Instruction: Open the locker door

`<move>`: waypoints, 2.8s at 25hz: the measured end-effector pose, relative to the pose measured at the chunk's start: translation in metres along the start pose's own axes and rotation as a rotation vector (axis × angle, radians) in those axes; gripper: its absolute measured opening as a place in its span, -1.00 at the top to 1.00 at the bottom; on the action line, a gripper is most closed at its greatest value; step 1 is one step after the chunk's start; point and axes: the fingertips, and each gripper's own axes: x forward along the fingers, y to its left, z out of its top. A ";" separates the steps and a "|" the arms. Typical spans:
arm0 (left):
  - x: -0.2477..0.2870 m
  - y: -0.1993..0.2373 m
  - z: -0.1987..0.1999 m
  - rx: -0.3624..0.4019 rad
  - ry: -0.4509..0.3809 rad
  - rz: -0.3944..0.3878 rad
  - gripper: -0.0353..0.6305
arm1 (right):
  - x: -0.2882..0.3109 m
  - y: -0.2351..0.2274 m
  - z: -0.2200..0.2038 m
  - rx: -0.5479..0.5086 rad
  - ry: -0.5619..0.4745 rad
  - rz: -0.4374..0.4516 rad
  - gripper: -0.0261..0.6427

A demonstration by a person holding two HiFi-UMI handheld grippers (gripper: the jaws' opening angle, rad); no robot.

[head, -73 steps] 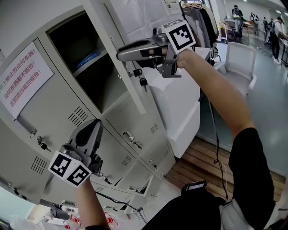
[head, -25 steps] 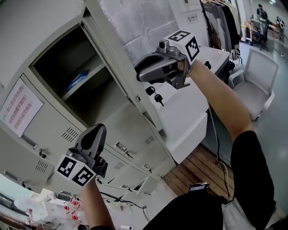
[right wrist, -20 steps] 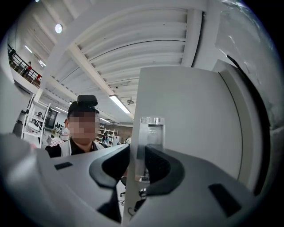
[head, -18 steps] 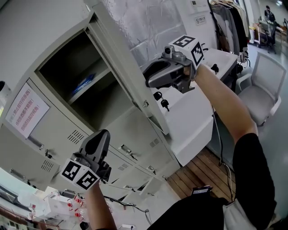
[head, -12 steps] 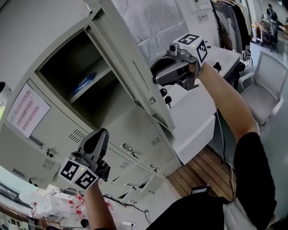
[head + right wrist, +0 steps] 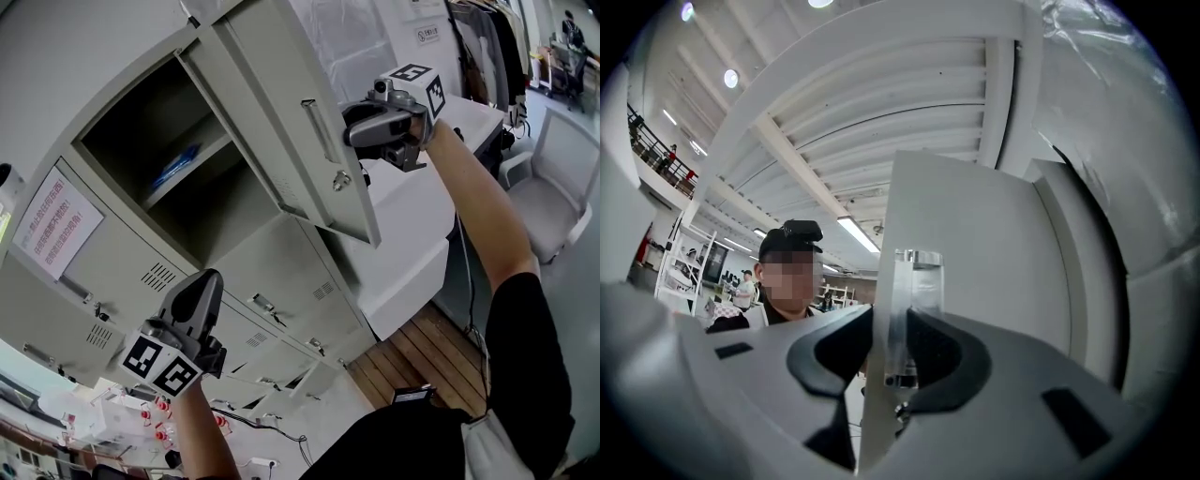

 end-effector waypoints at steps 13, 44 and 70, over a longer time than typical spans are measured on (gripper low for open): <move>-0.015 0.002 -0.004 -0.005 -0.020 0.014 0.84 | -0.018 -0.011 -0.001 0.048 -0.024 -0.003 0.55; -0.037 -0.017 -0.013 -0.088 -0.098 0.012 0.84 | -0.009 -0.008 0.014 -0.143 -0.040 -0.516 0.44; -0.069 -0.059 -0.029 0.034 -0.240 0.169 0.84 | 0.073 0.068 -0.055 -0.487 -0.039 -1.007 0.86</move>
